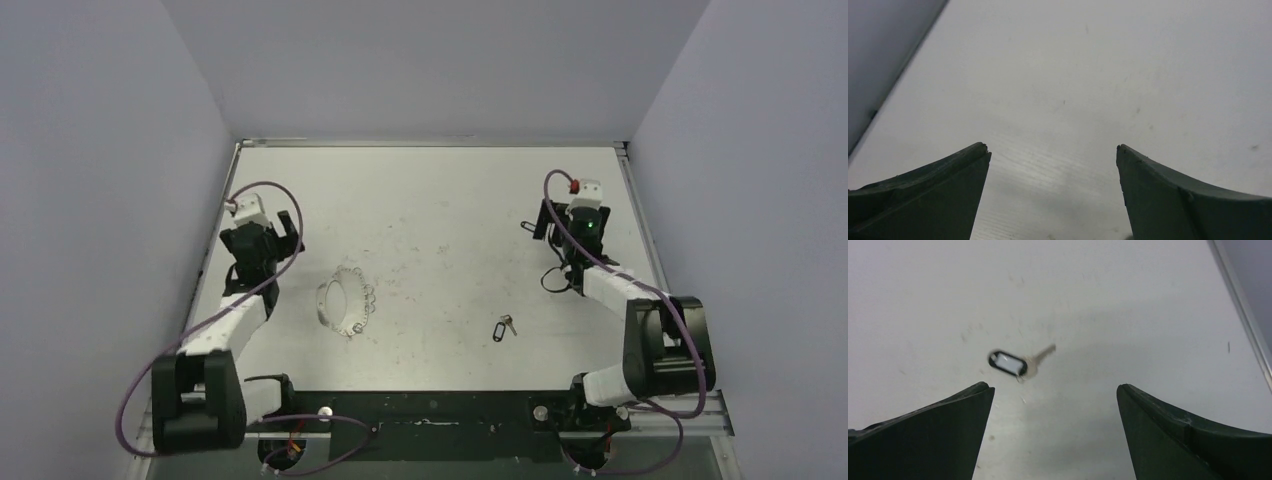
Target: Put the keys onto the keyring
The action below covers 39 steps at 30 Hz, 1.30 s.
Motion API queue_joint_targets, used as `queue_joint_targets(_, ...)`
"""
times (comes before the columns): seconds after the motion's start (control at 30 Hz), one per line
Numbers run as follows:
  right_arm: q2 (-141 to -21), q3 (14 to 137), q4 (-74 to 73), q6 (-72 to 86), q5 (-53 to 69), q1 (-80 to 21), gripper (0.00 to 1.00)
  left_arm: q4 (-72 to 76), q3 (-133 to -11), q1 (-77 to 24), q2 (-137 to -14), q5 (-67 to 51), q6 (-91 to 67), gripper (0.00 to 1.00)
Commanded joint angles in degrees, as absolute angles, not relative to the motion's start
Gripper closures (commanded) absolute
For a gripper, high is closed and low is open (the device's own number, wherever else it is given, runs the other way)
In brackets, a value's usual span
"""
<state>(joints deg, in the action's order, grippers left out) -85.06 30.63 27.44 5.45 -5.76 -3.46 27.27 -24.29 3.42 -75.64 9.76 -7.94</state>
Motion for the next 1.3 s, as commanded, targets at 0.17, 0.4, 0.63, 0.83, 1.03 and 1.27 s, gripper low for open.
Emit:
queue_joint_targets(0.17,-68.18,43.28,0.48,32.55,0.78,-1.86,0.00,-15.51,-37.20,3.86,-43.41,5.24,-31.03,0.03)
queue_joint_targets(0.4,-67.15,42.29,-9.11,39.85,6.20,2.23,0.00,-21.92,-34.17,3.87,-40.09,-1.73,-37.32,0.03)
queue_joint_targets(0.63,-68.57,38.28,-9.24,36.72,15.85,5.70,0.00,-6.52,-29.62,3.17,-54.88,-22.48,-40.53,0.03)
queue_joint_targets(0.83,-66.33,33.20,-3.44,36.54,26.14,5.16,0.00,-7.58,-34.36,-6.57,-68.81,-15.92,-39.44,0.04)
queue_joint_targets(1.03,-63.97,32.33,-8.43,32.60,28.85,3.92,0.00,-13.88,-41.34,-15.34,-79.81,-3.53,-38.10,0.05)
queue_joint_targets(1.27,-60.65,32.32,-11.56,30.51,30.03,3.46,0.00,-17.29,-45.76,-20.36,-88.59,8.69,-37.39,0.04)
